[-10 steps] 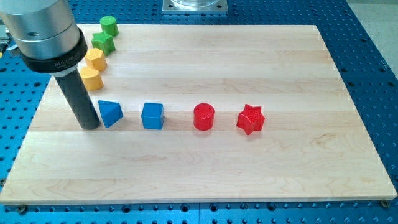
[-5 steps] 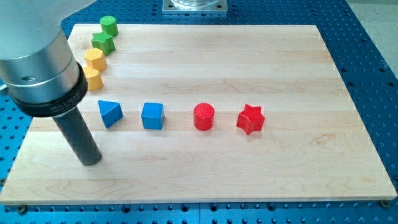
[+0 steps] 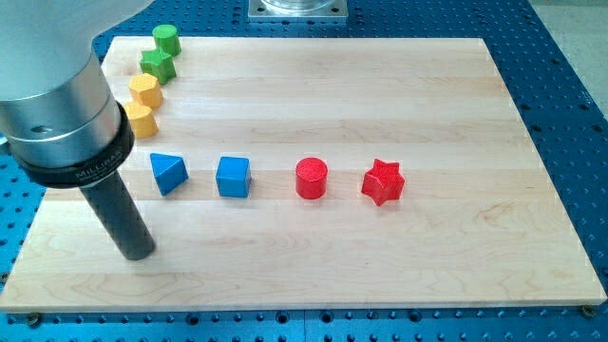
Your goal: Point your arm at the bottom left corner of the board
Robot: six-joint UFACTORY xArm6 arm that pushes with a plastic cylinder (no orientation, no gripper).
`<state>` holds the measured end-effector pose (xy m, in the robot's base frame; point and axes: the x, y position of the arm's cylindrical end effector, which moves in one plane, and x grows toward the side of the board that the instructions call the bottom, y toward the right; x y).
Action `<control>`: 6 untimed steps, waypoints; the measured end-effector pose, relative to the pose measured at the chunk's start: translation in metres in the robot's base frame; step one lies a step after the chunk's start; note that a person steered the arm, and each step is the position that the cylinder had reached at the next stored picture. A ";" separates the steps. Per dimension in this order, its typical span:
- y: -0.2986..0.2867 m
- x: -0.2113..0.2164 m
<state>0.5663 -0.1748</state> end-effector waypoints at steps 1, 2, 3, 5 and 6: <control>0.000 0.001; -0.005 0.001; -0.017 0.001; -0.060 0.004; -0.061 -0.035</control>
